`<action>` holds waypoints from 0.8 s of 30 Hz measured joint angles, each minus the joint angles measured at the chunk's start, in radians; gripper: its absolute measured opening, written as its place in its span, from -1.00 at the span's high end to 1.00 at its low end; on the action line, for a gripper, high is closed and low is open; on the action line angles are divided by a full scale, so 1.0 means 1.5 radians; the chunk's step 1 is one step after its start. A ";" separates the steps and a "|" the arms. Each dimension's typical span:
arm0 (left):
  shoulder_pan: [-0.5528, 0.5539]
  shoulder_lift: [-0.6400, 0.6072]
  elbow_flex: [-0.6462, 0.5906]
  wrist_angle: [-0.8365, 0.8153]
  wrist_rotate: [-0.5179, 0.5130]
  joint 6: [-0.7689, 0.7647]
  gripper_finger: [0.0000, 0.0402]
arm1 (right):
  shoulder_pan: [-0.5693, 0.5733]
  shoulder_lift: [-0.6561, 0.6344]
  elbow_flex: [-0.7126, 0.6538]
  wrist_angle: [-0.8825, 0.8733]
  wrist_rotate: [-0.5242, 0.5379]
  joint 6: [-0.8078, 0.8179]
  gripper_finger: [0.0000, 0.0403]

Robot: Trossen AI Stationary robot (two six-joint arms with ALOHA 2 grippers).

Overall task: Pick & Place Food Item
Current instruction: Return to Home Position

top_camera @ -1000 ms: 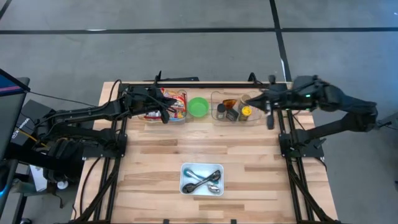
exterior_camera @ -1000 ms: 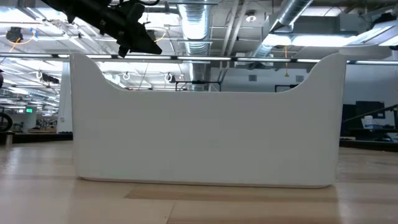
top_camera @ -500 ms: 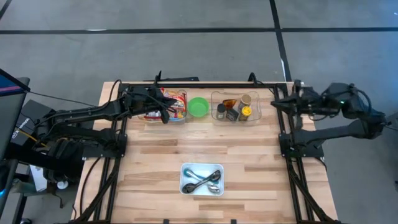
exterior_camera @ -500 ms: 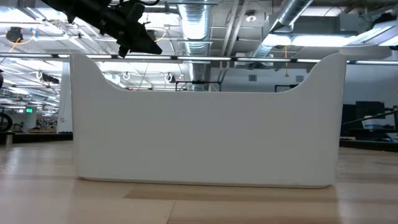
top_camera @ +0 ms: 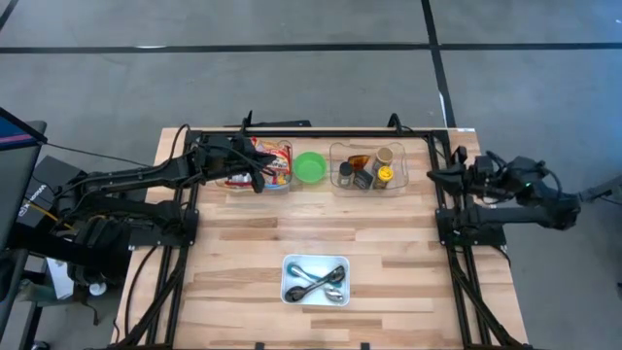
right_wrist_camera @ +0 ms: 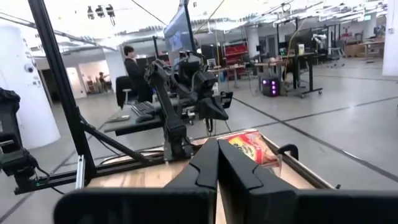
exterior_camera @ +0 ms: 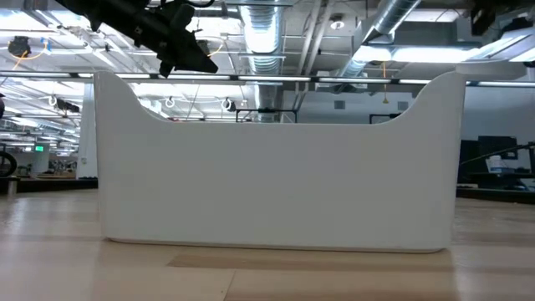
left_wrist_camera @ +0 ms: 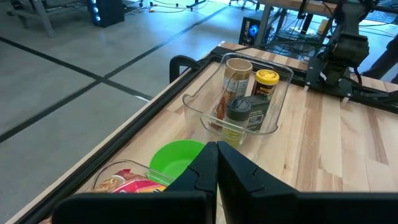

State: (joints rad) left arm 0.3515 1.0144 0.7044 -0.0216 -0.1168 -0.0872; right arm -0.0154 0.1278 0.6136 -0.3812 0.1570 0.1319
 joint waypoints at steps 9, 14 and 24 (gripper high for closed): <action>0.000 0.000 0.000 0.000 -0.002 0.000 1.00 | 0.000 -0.079 -0.142 0.087 0.000 0.011 1.00; 0.000 0.000 0.000 -0.003 -0.002 0.000 1.00 | 0.002 -0.065 -0.205 0.172 0.000 0.018 1.00; 0.002 -0.109 0.000 -0.011 -0.001 -0.004 1.00 | 0.002 -0.078 -0.322 0.297 -0.001 0.030 1.00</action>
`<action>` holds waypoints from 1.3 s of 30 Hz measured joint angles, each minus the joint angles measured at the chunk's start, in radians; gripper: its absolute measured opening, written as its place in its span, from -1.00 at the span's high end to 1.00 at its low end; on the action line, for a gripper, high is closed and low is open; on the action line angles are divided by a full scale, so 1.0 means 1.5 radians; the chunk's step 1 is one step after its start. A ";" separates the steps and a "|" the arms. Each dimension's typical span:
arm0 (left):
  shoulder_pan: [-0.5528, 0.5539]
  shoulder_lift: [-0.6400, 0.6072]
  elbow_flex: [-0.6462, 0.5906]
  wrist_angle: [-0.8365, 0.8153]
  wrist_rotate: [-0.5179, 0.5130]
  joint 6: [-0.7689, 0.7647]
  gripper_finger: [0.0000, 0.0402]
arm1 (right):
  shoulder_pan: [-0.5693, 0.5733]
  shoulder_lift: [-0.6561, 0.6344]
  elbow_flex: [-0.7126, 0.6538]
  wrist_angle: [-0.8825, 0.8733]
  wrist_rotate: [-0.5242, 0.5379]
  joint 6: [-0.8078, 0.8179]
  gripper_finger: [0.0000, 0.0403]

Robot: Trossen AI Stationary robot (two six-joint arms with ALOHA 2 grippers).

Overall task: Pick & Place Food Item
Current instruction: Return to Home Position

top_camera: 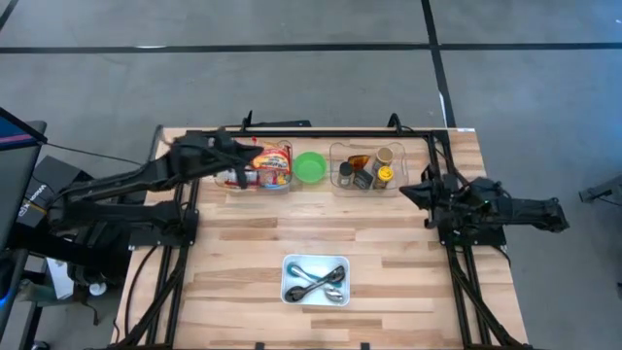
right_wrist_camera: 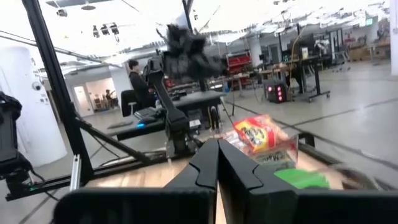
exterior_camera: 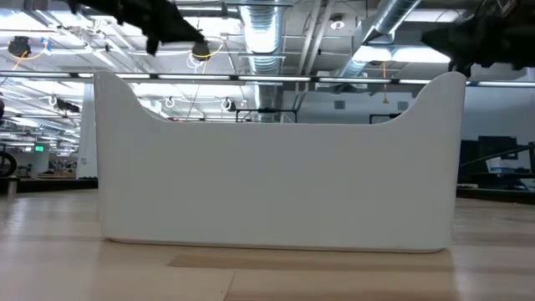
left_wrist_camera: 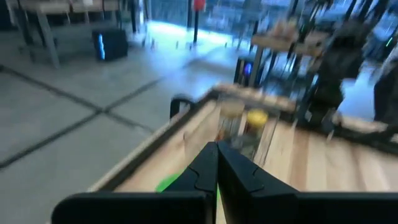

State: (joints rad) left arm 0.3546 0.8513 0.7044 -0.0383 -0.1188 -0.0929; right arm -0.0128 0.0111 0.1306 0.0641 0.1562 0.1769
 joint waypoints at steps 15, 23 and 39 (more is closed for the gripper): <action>0.000 -0.305 0.000 -0.193 -0.004 0.004 1.00 | 0.000 0.001 -0.038 0.003 0.000 0.010 1.00; 0.000 -0.422 0.000 -0.264 -0.005 -0.001 1.00 | -0.001 0.001 -0.082 0.034 0.000 0.006 1.00; 0.000 -0.566 0.004 -0.340 -0.037 -0.013 1.00 | -0.002 0.004 -0.082 -0.017 0.001 -0.001 1.00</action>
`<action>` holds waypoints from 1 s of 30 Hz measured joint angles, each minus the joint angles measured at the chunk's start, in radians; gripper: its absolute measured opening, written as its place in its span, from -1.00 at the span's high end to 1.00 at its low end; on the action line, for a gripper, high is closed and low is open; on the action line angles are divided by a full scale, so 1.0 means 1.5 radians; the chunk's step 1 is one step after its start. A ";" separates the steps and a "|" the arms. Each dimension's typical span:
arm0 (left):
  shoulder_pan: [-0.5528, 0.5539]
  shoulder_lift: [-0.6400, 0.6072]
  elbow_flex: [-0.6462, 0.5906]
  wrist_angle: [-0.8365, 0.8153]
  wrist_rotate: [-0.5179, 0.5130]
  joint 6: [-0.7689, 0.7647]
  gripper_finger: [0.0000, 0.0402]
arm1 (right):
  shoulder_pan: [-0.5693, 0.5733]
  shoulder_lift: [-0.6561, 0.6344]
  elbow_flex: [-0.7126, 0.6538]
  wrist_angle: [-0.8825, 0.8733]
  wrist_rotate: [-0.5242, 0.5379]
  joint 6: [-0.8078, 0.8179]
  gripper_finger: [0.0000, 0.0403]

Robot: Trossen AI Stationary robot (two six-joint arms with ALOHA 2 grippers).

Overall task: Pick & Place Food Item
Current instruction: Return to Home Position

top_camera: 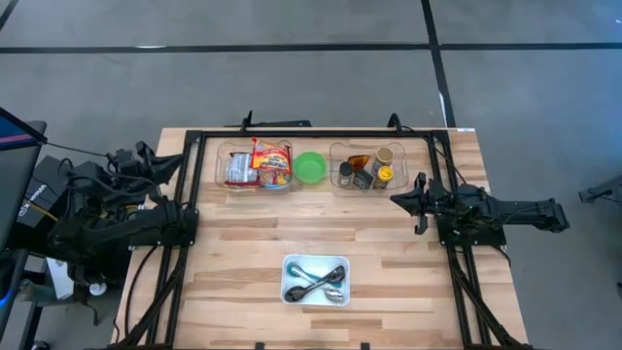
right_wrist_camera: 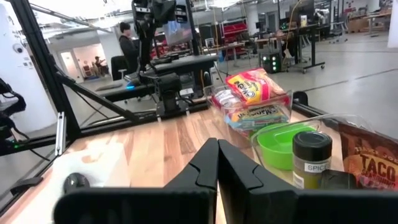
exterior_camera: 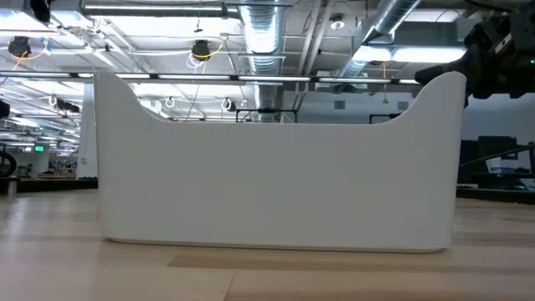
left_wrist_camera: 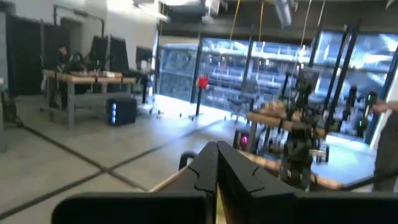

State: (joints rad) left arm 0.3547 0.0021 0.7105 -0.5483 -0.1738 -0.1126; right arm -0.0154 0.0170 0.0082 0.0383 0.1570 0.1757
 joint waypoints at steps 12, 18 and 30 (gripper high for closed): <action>0.000 0.002 -0.119 0.129 -0.008 -0.001 1.00 | 0.000 0.002 -0.001 0.000 0.000 0.000 1.00; 0.000 0.002 -0.240 0.277 -0.001 -0.004 1.00 | 0.000 0.002 -0.001 0.000 0.000 0.000 1.00; 0.000 0.003 -0.426 0.469 -0.008 -0.003 1.00 | 0.000 0.002 -0.001 0.000 0.000 0.000 1.00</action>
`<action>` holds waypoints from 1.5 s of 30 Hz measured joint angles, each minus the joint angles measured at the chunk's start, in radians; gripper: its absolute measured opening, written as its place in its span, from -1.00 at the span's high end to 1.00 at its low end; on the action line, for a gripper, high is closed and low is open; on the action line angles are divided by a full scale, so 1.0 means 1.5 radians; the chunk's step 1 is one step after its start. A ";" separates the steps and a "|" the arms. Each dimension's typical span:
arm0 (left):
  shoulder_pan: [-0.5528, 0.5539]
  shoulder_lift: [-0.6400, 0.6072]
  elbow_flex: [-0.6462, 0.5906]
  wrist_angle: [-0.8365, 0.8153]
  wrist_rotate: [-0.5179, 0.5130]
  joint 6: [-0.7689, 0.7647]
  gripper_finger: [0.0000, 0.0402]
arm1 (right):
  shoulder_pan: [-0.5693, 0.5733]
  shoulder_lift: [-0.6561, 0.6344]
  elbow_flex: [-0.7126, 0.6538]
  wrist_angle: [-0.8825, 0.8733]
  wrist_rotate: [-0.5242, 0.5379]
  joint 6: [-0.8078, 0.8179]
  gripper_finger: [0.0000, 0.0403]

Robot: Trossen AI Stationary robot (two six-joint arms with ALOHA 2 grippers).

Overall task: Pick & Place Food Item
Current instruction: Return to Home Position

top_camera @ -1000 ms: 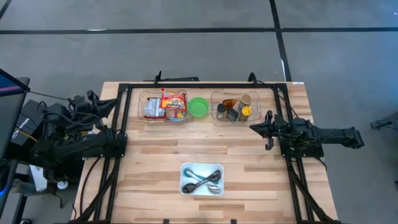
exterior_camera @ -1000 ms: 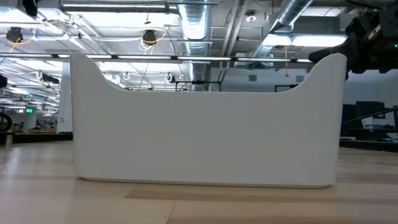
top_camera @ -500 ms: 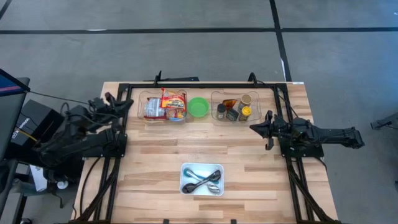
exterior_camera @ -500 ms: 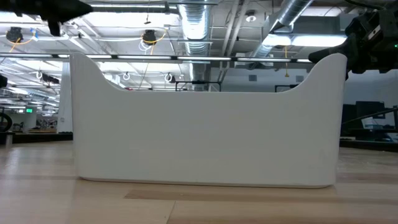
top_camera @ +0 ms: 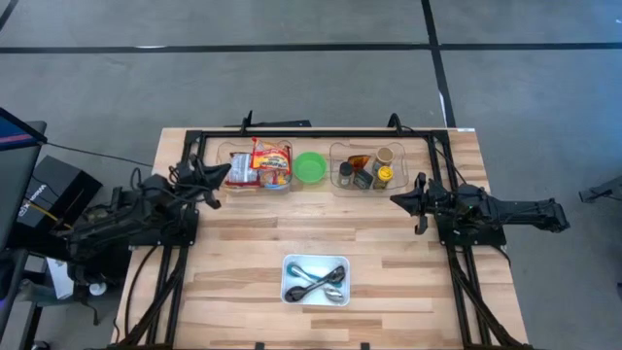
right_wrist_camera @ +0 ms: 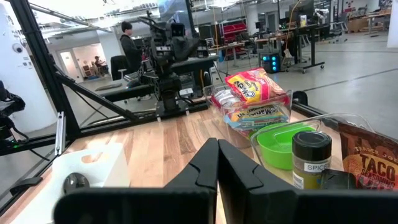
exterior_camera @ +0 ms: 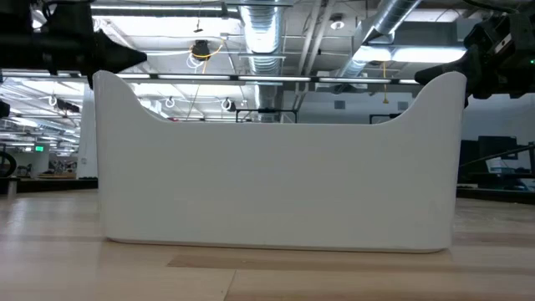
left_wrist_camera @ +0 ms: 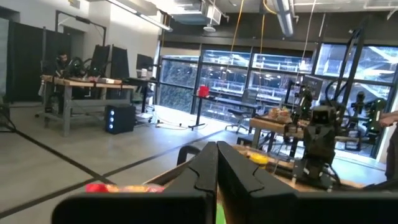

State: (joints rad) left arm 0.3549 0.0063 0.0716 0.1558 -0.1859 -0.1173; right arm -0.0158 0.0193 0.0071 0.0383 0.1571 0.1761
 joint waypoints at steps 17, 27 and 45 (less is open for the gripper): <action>0.000 0.001 -0.044 -0.043 -0.002 0.007 1.00 | 0.000 0.000 0.000 0.000 0.000 0.000 1.00; 0.000 0.001 -0.044 -0.047 -0.004 0.005 1.00 | 0.000 0.000 0.000 0.000 0.000 0.000 1.00; 0.000 0.001 -0.044 -0.046 -0.003 0.005 1.00 | 0.000 0.000 -0.001 0.000 0.000 0.000 1.00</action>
State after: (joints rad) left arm 0.3546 0.0082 0.0063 0.0864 -0.1905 -0.1097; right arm -0.0158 0.0193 0.0063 0.0380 0.1570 0.1762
